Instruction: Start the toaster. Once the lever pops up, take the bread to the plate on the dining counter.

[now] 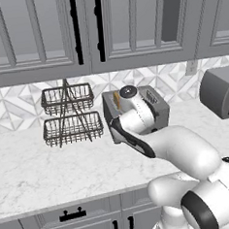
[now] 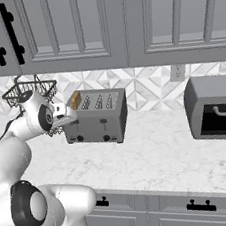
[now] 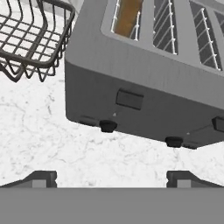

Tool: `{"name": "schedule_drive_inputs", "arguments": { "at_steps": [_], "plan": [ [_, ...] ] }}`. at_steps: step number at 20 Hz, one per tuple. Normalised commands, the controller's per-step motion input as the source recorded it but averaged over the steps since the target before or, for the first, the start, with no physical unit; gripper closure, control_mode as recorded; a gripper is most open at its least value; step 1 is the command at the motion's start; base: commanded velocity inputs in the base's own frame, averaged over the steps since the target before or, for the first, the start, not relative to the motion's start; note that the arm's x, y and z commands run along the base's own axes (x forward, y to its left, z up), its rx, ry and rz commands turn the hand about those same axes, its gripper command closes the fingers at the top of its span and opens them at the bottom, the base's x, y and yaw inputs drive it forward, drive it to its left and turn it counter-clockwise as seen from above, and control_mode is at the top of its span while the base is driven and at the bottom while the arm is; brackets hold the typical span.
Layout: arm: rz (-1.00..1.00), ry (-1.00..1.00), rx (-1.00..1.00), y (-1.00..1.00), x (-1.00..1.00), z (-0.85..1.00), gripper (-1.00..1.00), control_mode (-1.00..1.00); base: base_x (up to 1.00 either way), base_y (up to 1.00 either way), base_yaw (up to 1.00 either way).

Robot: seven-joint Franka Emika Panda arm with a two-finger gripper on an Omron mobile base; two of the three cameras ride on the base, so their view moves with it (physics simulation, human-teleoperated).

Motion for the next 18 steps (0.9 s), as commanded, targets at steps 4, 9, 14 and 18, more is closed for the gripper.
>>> {"name": "schedule_drive_inputs", "arguments": {
  "at_steps": [4,9,14,18],
  "plan": [
    [0.03,0.0,0.0,0.21,0.33,-0.2,-1.0,-1.0,0.0,0.0,0.0],
    [0.03,-0.01,0.0,0.08,0.38,-0.17,-1.0,-1.0,0.0,0.0,0.0],
    [0.04,-0.04,0.0,0.0,0.17,-0.25,-1.0,-1.0,0.0,0.0,0.0],
    [0.06,-0.07,0.0,0.0,0.04,-0.28,-1.0,-1.0,0.0,0.0,0.0]
  ]
}}
